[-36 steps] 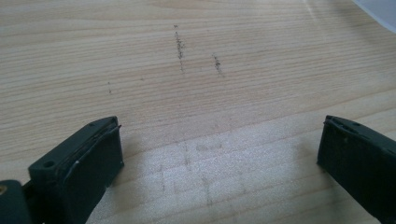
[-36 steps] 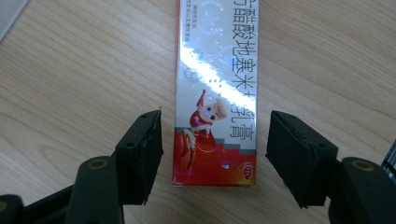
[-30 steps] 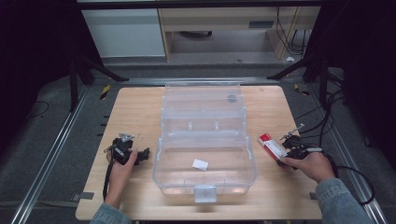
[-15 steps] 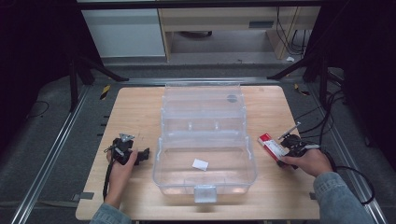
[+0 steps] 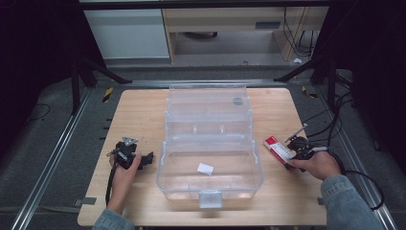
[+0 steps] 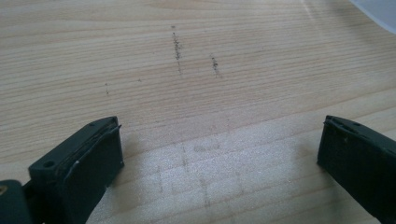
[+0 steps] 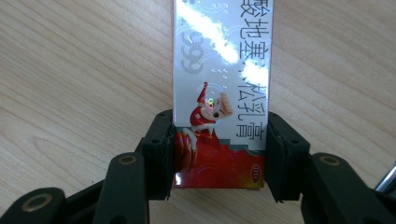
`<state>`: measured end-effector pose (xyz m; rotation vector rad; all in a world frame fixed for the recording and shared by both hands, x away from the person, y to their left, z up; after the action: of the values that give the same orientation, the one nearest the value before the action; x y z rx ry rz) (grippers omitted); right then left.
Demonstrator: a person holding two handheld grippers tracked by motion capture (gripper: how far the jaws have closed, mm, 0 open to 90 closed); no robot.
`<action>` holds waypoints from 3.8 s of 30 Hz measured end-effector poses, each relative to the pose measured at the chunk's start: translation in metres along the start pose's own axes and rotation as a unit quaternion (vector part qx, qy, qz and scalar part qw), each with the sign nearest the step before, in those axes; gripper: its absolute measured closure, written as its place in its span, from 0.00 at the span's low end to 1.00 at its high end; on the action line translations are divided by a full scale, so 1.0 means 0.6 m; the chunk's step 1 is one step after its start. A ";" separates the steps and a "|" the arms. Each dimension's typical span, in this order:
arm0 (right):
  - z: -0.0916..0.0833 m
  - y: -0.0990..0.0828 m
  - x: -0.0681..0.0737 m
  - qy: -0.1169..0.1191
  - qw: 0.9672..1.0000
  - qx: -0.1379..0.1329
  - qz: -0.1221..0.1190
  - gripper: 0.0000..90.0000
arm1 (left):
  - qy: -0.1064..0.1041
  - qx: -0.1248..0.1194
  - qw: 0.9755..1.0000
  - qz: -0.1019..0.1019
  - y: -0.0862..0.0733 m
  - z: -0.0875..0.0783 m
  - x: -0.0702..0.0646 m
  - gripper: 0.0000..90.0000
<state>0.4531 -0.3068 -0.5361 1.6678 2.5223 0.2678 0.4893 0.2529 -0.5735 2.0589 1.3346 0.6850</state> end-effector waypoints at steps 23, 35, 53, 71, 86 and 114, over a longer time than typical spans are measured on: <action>-0.113 -0.012 0.018 0.025 0.993 -0.106 -0.037 0.57 | 0.000 0.000 1.000 0.000 0.000 0.000 -0.001 0.00; -0.163 0.008 0.036 0.023 0.988 -0.141 -0.059 0.57 | -0.001 0.000 1.000 0.001 0.000 0.000 -0.002 0.00; -0.236 0.042 0.082 0.028 0.977 -0.182 -0.104 0.57 | -0.003 -0.001 1.000 0.002 0.000 0.000 -0.004 0.00; -0.274 0.086 0.173 0.044 0.964 -0.203 -0.168 0.57 | -0.005 -0.001 1.000 0.005 0.000 -0.001 -0.005 0.00; -0.271 0.114 0.247 0.055 0.956 -0.192 -0.216 0.57 | -0.005 -0.002 1.000 0.006 0.000 -0.001 -0.006 0.00; -0.243 0.144 0.373 0.083 0.936 -0.157 -0.303 0.57 | -0.010 -0.003 1.000 0.009 -0.001 -0.002 -0.010 0.00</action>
<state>0.4163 -0.0809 -0.3740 0.7311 2.7708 0.7202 0.4858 0.2479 -0.5734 2.0711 1.3020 0.6732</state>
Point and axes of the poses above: each handheld gripper's, and its own axes: z roughly forward along the jaws, y roughly out of its top, x roughly to its left, the point moved 8 cm from there along z, roughly forward along the jaws, and after that the axes turned 9 degrees about z, right-handed, at the moved point
